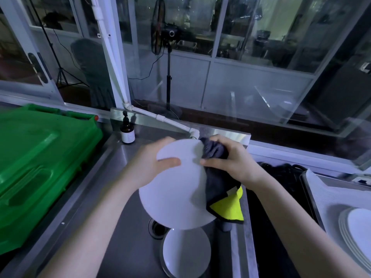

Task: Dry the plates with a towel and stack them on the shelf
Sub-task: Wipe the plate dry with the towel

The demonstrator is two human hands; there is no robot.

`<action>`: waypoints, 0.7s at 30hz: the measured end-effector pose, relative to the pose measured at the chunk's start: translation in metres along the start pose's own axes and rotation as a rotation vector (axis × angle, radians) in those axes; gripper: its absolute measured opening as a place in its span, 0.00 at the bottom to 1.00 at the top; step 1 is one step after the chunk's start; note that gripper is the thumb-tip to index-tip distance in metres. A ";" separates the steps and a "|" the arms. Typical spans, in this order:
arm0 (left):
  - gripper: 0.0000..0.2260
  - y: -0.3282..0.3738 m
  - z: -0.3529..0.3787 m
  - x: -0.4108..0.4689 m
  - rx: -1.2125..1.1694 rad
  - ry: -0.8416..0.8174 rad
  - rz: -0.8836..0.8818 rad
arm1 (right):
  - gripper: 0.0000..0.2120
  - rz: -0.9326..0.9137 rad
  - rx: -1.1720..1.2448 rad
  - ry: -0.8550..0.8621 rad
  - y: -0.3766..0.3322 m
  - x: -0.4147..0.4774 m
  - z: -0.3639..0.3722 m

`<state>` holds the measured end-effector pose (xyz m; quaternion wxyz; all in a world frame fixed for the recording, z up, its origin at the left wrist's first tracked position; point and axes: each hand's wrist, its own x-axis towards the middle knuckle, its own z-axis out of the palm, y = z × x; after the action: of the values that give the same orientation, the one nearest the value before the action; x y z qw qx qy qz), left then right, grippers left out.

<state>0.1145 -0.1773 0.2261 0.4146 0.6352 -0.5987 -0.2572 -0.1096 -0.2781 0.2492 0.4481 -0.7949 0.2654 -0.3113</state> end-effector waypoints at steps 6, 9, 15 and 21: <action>0.24 -0.005 0.014 -0.005 0.075 0.325 -0.030 | 0.16 0.015 -0.237 0.225 0.009 -0.012 0.023; 0.22 -0.011 0.035 -0.024 -0.058 0.641 -0.220 | 0.18 0.056 -0.303 0.492 0.011 -0.026 0.042; 0.23 0.013 0.055 -0.008 -1.060 0.405 -0.597 | 0.18 -0.298 -0.783 0.485 0.006 -0.051 0.084; 0.10 0.004 0.057 -0.008 -0.994 0.442 -0.712 | 0.19 -0.442 -0.866 0.305 0.012 -0.067 0.094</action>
<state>0.0645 -0.1820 0.1984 0.6618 0.5653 -0.0617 -0.4885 -0.0869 -0.1851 0.1831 -0.0427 -0.8904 0.2581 -0.3725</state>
